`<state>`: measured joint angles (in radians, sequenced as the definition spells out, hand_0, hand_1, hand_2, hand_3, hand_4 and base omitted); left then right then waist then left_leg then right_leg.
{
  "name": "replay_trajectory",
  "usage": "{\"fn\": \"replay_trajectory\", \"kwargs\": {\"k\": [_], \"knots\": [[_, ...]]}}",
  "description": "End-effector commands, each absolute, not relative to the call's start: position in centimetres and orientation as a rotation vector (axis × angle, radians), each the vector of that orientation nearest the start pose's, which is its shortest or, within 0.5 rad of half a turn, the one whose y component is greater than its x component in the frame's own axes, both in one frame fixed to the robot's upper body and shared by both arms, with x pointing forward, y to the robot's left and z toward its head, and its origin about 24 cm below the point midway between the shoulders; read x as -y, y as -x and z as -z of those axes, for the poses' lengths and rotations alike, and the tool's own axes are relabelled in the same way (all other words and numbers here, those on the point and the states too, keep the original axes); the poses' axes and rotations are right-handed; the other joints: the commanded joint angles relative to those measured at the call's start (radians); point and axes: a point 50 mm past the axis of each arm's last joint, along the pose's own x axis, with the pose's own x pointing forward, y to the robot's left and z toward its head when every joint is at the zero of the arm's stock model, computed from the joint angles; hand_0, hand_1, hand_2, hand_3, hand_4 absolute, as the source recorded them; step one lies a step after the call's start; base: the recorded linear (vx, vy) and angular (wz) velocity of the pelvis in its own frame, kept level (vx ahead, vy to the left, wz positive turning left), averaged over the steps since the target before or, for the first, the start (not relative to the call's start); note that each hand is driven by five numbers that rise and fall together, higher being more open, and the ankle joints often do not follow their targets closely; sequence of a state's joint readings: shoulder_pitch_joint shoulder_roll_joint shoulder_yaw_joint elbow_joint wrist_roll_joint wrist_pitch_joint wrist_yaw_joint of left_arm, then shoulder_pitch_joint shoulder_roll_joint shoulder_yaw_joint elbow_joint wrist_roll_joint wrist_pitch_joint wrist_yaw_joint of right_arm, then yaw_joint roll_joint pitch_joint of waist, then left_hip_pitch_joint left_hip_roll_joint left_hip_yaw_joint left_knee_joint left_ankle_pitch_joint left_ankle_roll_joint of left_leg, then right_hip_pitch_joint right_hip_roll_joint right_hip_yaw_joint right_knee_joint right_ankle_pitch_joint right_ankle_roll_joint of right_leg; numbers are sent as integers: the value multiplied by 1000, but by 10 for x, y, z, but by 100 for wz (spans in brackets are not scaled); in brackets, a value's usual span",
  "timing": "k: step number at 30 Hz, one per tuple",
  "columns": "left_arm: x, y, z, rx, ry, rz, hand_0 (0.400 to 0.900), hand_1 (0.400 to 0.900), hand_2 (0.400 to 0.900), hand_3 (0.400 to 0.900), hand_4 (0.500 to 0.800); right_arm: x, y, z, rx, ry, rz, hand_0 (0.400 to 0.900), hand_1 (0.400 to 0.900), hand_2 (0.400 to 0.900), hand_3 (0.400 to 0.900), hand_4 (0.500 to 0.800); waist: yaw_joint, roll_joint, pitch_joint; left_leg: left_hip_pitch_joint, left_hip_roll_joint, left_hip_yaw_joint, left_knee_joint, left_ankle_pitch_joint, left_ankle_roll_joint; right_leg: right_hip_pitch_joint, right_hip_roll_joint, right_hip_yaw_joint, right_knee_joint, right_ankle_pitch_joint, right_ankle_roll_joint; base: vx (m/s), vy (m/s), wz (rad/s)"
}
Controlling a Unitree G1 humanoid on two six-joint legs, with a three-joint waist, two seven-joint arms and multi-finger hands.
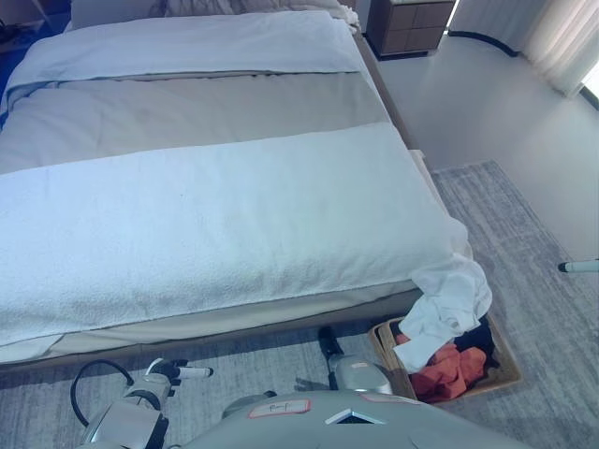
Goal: Put the clothes on the bed into the basket.
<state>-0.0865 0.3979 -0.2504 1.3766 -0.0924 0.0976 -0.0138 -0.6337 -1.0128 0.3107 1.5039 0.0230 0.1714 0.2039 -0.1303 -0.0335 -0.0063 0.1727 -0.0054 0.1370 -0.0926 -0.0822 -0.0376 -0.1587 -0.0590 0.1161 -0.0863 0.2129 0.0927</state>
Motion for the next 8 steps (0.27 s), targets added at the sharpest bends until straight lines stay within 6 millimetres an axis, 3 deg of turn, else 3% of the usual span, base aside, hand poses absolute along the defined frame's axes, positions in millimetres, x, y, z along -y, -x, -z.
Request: {"fn": "replay_trajectory", "kwargs": {"k": [1, 8], "knots": [[-332, -88, 128, -1397, -512, -213, 900, 900, 900, 900, 800, 480, -206, -96, -1045, 779, 612, 900, 900, 900, 900, 800, 13, -3, 21, -11, -7, -20, 49, -72, 21, -5, -23, 3, 51, -44, 86, 0, 0, 0], [-332, -91, 127, -1393, -517, -208, 900, 900, 900, 900, 800, 477, -205, -87, -1061, 770, 592, 900, 900, 900, 900, 800, 15, -7, 23, -14, -6, -20, 52, -73, 22, -4, -24, 3, 52, -44, 85, 0, 0, 0]]}}
